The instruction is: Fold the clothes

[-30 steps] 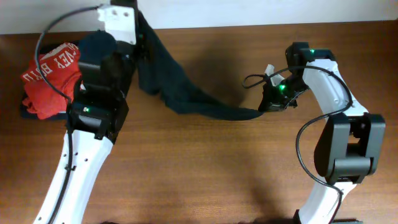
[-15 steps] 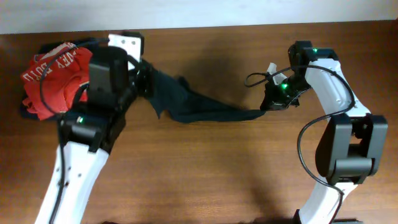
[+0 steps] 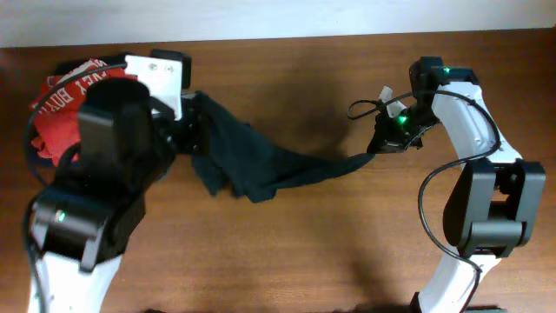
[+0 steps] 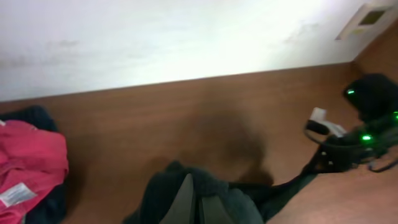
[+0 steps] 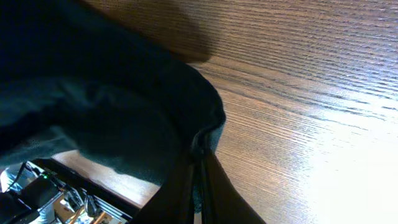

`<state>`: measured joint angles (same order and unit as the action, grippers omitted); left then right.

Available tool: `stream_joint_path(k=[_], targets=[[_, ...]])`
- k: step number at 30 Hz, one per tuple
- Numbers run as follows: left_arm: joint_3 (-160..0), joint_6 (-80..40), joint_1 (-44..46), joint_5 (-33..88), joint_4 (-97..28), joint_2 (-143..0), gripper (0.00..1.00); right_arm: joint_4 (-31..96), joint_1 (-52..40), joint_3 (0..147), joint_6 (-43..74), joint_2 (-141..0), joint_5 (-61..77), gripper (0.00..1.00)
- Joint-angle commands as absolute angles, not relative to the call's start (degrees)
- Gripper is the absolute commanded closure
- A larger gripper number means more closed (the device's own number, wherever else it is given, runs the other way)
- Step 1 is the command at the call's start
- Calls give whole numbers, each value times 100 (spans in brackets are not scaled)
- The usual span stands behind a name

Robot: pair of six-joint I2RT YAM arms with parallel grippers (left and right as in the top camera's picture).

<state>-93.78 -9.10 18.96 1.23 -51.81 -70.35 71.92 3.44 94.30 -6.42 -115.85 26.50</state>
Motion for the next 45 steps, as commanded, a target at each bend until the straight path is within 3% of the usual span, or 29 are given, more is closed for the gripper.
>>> stream_joint_path(k=[1, 12, 22, 23, 24, 26, 27, 34, 39, 45], targets=[[-9443, -980, 1907, -152, -5124, -7841, 99, 7216, 381, 9522, -681, -11393, 2746, 96], [-9443, -980, 1879, -937, -4351, -10462, 99, 7242, 377, 9520, -683, -11393, 2762, 96], [-9445, -980, 1437, -1197, -2803, -11804, 99, 7190, 377, 9520, -683, -11393, 2762, 96], [-9445, -980, 1393, -1205, -2703, -11832, 89, 7183, 377, 9520, -683, -11393, 2762, 96], [-9445, -978, 1339, -1203, -2626, -11839, 55, 7177, 377, 9520, -683, -11393, 2762, 96], [-9555, -934, 1282, -1201, -2779, -11784, 7, 7177, 377, 9520, -683, -11393, 2762, 96], [-9651, -937, 1260, -1194, -2950, -11749, 1, 7177, 377, 9520, -683, -11393, 2762, 96], [-10600, -958, 1273, -987, -5343, -11240, 1, 7126, 377, 9520, -683, -11393, 2762, 96], [-10654, -1575, 1247, 5, -6838, -10864, 1, 7109, 377, 9520, -683, -11393, 2766, 96], [-10012, -1586, 1341, 242, -7456, -10798, 1, 7109, 377, 9520, -690, -11393, 2764, 96]])
